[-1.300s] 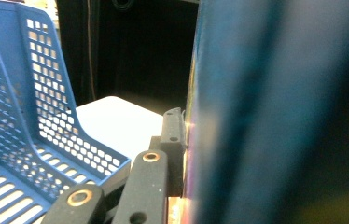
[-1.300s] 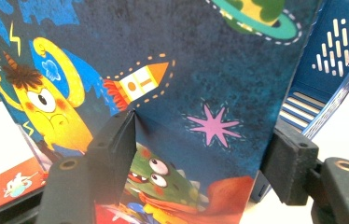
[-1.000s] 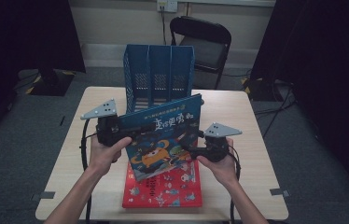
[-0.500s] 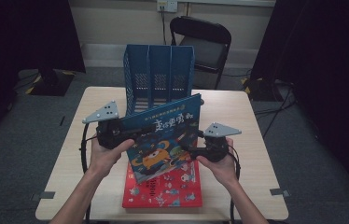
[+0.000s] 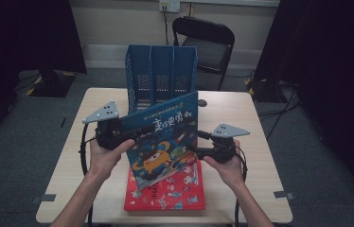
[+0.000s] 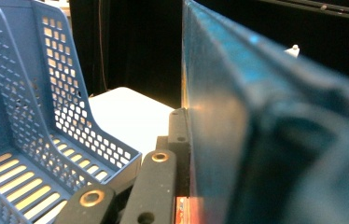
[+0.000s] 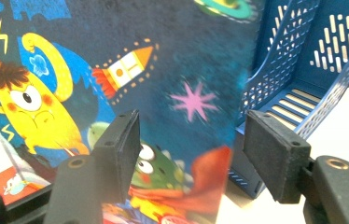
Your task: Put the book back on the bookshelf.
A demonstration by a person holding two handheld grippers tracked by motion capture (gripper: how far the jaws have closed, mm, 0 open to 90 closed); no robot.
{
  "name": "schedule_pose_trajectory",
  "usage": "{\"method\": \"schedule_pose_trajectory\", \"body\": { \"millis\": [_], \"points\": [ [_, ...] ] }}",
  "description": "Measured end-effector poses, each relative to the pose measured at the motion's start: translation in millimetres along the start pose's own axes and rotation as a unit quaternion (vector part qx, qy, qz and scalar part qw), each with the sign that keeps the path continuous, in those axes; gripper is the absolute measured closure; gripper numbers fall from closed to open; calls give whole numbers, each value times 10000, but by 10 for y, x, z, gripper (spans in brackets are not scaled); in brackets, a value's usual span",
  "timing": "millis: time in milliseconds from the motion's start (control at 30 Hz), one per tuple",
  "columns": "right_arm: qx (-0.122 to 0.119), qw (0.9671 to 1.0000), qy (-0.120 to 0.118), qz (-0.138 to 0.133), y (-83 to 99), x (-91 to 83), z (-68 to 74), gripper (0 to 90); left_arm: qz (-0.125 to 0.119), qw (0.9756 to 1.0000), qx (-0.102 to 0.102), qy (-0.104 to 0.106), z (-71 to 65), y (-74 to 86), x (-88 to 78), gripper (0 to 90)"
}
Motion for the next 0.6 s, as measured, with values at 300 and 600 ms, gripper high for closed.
{"method": "schedule_pose_trajectory", "body": {
  "millis": [300,600],
  "points": [
    [52,10000,28,42,11,22,-29,364,70,9998,-158,-101,72,-15,-56,833],
    [93,9999,70,17,5,-2,-64,361,176,9990,-107,-408,123,-110,-93,834]
  ]
}}
Point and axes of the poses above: each handheld gripper's, and its own axes: x roughly forward along the jaws, y roughly out of its underside, z roughly to its left, the point moved 7 cm from there along x, roughly forward along the jaws, and after that the axes turned 8 degrees about x, right-handed, at the moved point
